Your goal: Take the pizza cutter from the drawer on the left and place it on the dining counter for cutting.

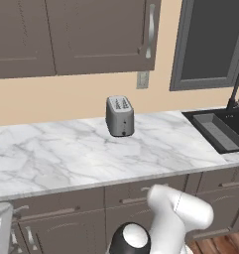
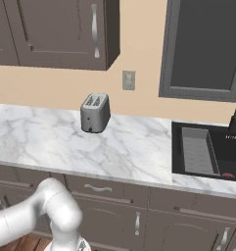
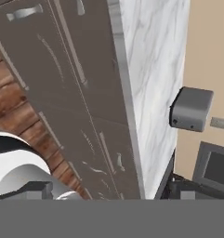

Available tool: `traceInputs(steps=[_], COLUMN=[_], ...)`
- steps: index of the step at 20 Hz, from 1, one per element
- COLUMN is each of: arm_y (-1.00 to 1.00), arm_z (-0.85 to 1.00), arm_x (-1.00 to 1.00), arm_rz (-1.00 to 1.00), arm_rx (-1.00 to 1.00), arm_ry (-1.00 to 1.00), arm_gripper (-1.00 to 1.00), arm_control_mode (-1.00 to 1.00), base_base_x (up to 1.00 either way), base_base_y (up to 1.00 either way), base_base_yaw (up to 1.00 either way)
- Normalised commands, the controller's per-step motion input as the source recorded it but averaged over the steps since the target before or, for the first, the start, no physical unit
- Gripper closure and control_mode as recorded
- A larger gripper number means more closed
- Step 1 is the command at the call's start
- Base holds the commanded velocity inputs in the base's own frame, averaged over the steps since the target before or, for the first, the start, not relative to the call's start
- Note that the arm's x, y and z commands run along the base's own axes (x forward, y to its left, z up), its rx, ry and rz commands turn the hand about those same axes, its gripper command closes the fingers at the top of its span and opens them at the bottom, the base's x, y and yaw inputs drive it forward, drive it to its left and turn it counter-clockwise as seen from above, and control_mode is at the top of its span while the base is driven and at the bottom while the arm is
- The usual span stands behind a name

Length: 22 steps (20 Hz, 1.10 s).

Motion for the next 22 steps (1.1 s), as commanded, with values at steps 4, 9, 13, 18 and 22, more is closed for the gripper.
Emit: traceInputs(steps=[4, 9, 13, 18, 22], arm_y=[-0.71, -0.69, -0.39, -0.03, -0.02], arm_z=[-0.27, -0.37, -0.28, -0.22, -0.07], arm_x=[0.03, 0.23, 0.19, 0.06, 0.03], arm_rz=[0.11, 0.13, 0.18, 0.19, 0.19], arm_rx=[0.0, 0.0, -0.01, -0.08, -0.11], arm_ry=[-0.12, -0.09, -0.17, -0.24, -0.33], arm_gripper=[-1.0, -1.0, -1.0, -1.0, -1.0], arm_control_mode=[-1.0, -1.0, -1.0, -1.0, -1.0], base_base_x=[0.0, 0.0, 0.0, 0.0, 0.0], base_base_y=[0.0, 0.0, 0.0, 0.0, 0.0], base_base_yaw=[0.0, 0.0, 0.0, 0.0, 0.0])
